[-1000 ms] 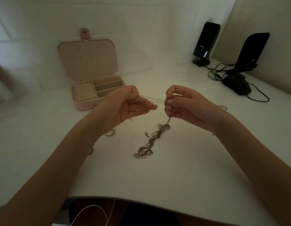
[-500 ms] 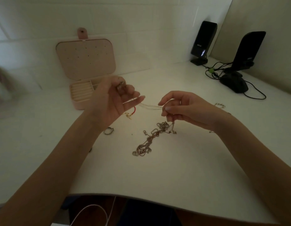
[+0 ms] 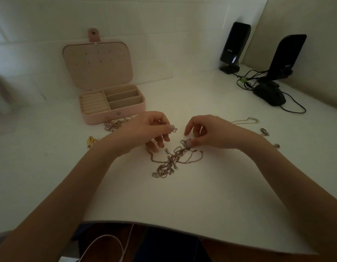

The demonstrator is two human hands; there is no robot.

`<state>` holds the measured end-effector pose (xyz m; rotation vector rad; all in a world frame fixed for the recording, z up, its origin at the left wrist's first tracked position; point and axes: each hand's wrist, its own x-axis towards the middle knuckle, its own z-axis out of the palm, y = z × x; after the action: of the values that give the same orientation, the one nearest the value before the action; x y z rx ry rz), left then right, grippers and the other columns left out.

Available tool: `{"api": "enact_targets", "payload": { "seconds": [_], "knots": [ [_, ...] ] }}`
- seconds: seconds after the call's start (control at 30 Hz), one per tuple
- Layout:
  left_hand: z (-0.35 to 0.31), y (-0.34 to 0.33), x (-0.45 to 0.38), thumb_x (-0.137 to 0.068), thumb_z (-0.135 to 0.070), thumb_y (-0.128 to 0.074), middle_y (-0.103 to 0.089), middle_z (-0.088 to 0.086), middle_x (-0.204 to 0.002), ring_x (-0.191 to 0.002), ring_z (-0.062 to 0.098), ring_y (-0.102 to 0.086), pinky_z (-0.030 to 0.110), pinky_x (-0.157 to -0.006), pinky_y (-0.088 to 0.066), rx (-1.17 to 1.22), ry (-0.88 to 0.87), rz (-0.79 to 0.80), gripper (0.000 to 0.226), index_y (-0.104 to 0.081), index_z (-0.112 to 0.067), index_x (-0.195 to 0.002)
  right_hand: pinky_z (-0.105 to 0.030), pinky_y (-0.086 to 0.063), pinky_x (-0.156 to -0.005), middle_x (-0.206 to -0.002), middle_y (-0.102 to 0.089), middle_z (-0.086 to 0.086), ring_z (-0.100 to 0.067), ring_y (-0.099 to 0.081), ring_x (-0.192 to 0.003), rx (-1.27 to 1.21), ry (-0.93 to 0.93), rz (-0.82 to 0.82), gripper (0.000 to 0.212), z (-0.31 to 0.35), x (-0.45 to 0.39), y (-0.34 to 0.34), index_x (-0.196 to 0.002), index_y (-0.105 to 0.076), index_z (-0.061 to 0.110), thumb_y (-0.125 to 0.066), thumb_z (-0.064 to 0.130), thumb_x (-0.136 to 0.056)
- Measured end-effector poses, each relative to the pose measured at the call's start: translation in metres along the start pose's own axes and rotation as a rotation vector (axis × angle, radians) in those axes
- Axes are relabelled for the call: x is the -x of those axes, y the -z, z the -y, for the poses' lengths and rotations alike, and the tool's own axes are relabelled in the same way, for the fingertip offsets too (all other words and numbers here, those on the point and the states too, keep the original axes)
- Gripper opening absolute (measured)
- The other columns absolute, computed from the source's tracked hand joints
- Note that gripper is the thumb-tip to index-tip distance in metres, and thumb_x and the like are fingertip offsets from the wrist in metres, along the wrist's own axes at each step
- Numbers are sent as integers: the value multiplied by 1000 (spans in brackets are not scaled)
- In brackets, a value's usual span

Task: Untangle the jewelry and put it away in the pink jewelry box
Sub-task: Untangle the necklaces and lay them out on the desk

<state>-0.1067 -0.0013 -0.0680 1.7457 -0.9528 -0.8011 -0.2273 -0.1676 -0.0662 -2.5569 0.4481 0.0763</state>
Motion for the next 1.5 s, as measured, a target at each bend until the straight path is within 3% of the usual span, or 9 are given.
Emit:
{"api": "enact_targets", "payload": {
  "seconds": [0.17,0.37,0.47,0.53,0.6,0.8,1.0,1.2,1.5],
  "knots": [
    [8,0,-2,-79,-26,-72,-69,-1,-71,-65,8,-63,29,-70,-54,-248,-86,-40,15,-64,-14,-78,-12,-39,-60,-85,-61,8,-6,-54,-74,47,73,35,9,1,-2,-4,-83,-61,22,-67,29,-85],
    [6,-1,1,-76,-32,-74,-60,-13,-61,-53,-4,-51,7,-52,-39,-411,-120,51,19,-63,-17,-75,-23,-53,-62,-86,-69,-9,-18,-67,-79,-787,91,-74,9,6,5,8,-86,-52,10,-57,14,-92],
    [6,2,-2,-74,-36,-75,-66,-4,-72,-64,5,-61,20,-62,-49,-416,-128,19,25,-62,-15,-76,-24,-53,-65,-84,-66,-10,-20,-65,-78,-905,150,-76,8,14,9,18,-85,-52,9,-58,12,-91],
    [6,4,-2,-72,-34,-76,-69,0,-78,-75,18,-65,34,-70,-55,-391,-133,-7,25,-62,-15,-77,-25,-53,-67,-82,-65,-9,-19,-64,-77,-934,188,-88,7,20,11,26,-84,-53,9,-58,11,-89],
    [3,6,-1,-73,-33,-77,-68,0,-79,-78,21,-66,36,-68,-56,-384,-150,-25,23,-62,-15,-77,-25,-54,-68,-80,-64,-7,-17,-63,-76,-960,227,-99,6,26,14,34,-84,-54,8,-58,11,-87],
    [-14,14,4,-74,-43,-71,-68,-10,-77,-75,-1,-62,29,-80,-52,-480,-256,-118,22,-62,-23,-76,-22,-52,-67,-76,-62,-2,-12,-60,-71,-888,300,-128,6,42,20,54,-82,-56,10,-57,8,-88],
    [-44,10,7,-81,-26,-70,-72,-2,-98,-95,12,-67,35,-93,-51,-6,-307,-91,14,-64,-22,-92,-21,-52,-66,-73,-63,-2,-11,-59,-69,-807,298,-112,5,48,22,56,-85,-59,9,-57,7,-89],
    [-55,9,0,-80,-15,-68,-73,4,-84,-88,22,-69,43,-95,-49,84,-343,-49,8,-63,-15,-86,-20,-53,-68,-74,-64,-4,-12,-61,-68,-778,308,-167,2,51,23,60,-88,-60,6,-60,8,-87],
    [-57,5,1,-87,-7,-59,-70,7,-72,-76,26,-71,33,-73,-57,230,-274,22,4,-61,-7,-83,-22,-54,-66,-72,-65,-2,-11,-61,-68,-835,334,-287,3,53,22,71,-86,-59,6,-60,5,-88]
  ]
}}
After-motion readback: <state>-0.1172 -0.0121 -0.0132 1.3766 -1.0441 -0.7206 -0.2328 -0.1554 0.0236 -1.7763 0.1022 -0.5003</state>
